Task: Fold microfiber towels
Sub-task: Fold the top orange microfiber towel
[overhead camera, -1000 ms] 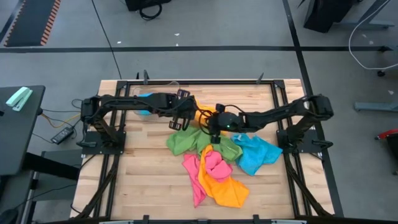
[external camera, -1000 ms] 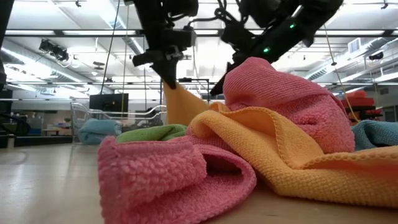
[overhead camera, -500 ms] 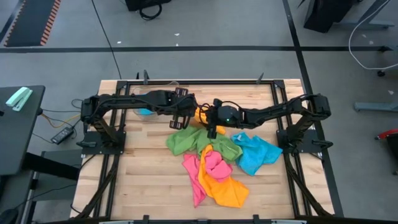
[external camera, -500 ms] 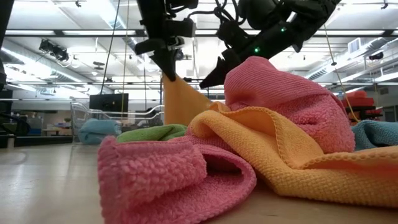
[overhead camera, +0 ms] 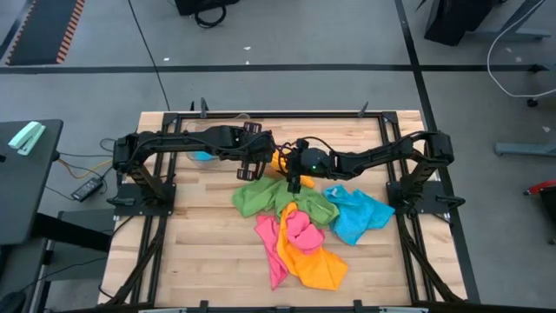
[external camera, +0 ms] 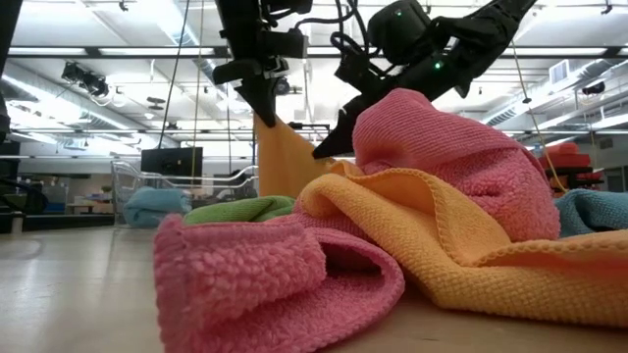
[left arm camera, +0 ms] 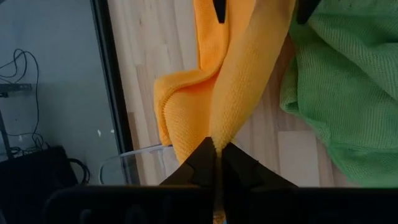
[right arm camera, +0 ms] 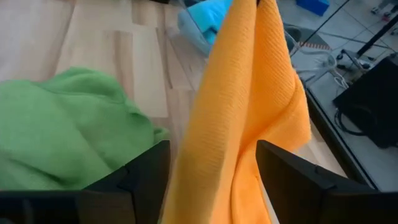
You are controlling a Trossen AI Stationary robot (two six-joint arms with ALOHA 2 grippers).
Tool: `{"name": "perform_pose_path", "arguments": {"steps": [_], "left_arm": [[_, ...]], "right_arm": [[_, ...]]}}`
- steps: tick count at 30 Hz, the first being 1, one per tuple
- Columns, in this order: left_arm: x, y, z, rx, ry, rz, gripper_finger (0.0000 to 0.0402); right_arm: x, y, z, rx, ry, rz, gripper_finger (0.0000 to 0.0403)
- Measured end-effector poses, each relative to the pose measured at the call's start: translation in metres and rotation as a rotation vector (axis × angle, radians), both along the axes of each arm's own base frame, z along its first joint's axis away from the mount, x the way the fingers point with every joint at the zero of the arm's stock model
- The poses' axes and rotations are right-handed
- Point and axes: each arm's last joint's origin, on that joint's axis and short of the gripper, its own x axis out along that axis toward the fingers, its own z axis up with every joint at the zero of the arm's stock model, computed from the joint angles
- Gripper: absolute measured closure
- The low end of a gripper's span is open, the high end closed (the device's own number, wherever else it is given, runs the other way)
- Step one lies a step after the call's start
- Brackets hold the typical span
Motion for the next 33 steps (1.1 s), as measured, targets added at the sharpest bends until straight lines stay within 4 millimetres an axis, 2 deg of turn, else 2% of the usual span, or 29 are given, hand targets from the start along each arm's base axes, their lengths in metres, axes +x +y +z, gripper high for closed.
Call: {"name": "perform_pose_path", "arguments": {"steps": [5,12,19,24,29,33], "left_arm": [[0.0,0.0,0.0,0.0,0.004,-0.001,0.0393],[-0.001,0.0,-0.001,-0.002,0.016,-0.001,0.0377],[-0.002,0.0,-0.001,-0.002,0.019,-0.001,0.0392],[-0.003,-0.001,-0.001,-0.005,0.037,-0.001,0.0376],[-0.003,-0.001,-0.001,-0.005,0.039,-0.001,0.0393],[-0.003,-0.001,-0.001,-0.006,0.04,-0.001,0.0384]], "right_arm": [[0.0,-0.001,-0.004,0.005,0.024,-0.002,0.0166],[-0.008,-0.002,-0.016,0.071,0.143,-0.043,0.0211],[-0.015,-0.001,-0.024,0.114,0.242,-0.073,0.0249],[-0.021,0.0,-0.03,0.145,0.316,-0.097,0.0267],[-0.026,0.0,-0.034,0.169,0.379,-0.119,0.0283],[-0.029,0.002,-0.036,0.175,0.412,-0.122,0.0292]]}}
